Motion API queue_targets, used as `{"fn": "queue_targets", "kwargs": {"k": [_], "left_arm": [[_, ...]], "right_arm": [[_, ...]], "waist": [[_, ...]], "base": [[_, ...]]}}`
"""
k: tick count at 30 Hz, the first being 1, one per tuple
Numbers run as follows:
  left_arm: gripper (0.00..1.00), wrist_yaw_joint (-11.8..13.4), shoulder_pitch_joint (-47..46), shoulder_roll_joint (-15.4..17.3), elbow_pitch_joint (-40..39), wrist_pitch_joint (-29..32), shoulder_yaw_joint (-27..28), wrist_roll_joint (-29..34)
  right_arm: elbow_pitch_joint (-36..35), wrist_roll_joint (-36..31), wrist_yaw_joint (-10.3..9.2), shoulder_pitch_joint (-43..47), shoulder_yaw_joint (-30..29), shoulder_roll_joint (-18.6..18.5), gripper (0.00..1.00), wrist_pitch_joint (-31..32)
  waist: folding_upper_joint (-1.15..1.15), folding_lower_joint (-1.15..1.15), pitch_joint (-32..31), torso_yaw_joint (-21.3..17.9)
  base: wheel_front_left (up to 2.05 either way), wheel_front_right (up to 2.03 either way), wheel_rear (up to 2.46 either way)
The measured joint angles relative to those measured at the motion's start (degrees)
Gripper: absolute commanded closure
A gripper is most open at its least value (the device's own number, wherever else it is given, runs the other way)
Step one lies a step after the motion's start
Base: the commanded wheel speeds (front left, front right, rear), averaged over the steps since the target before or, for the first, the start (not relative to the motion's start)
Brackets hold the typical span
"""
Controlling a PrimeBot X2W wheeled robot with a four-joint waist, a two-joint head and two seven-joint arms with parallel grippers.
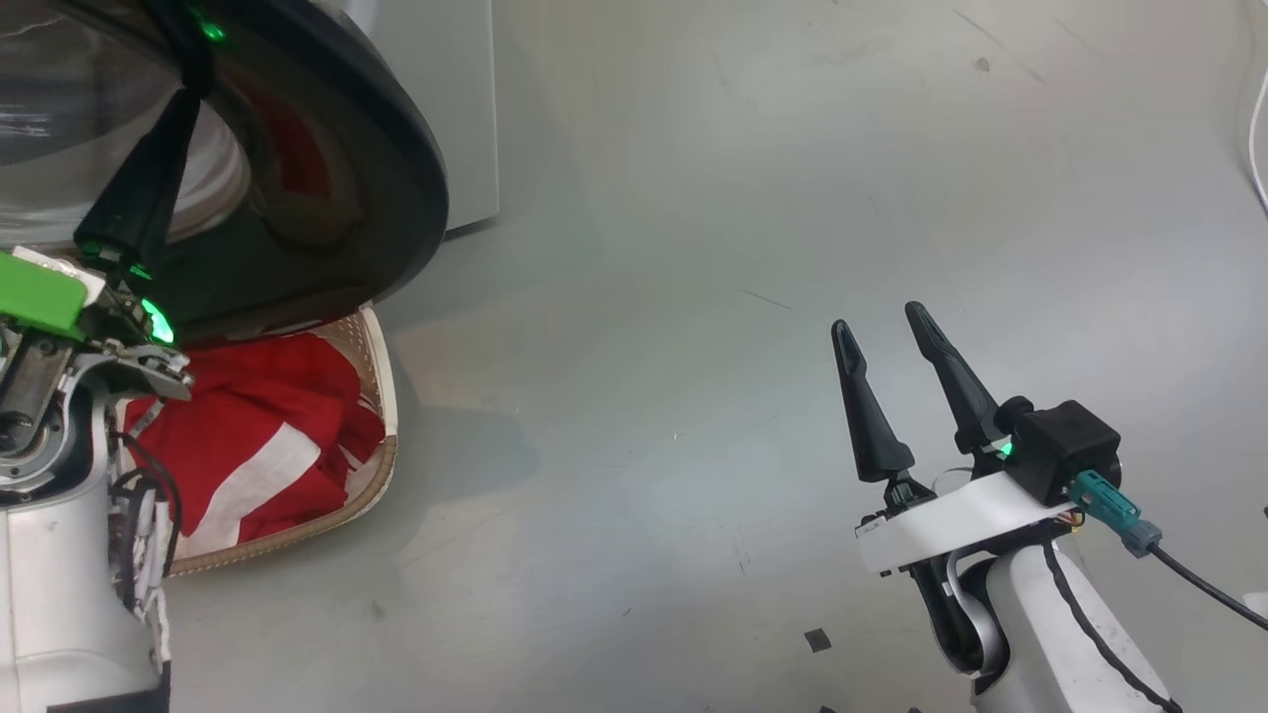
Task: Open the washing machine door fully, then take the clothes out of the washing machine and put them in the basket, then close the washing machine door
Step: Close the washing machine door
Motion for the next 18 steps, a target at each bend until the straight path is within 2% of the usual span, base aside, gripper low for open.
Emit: {"fn": "queue_targets", "kwargs": {"k": [6, 18], "left_arm": [[1.0, 0.2, -4.4, 1.1, 3.0, -1.5, 0.2, 2.3], [1.0, 0.5, -11.4, 0.8, 8.8, -2.3, -1.2, 2.8]], "right_arm": [[-0.2, 0.5, 0.48, -1.1, 0.5, 0.1, 0.0, 0.0], [-0.8, 2.2, 0.34, -2.1, 0.4, 0.3, 0.0, -0.1]], "waist": [[0.0, 0.0, 1.5, -1.9], [0.0, 0.0, 3.4, -4.8]], "base": [[0.0, 0.0, 0.0], [0.0, 0.0, 0.0]]}}
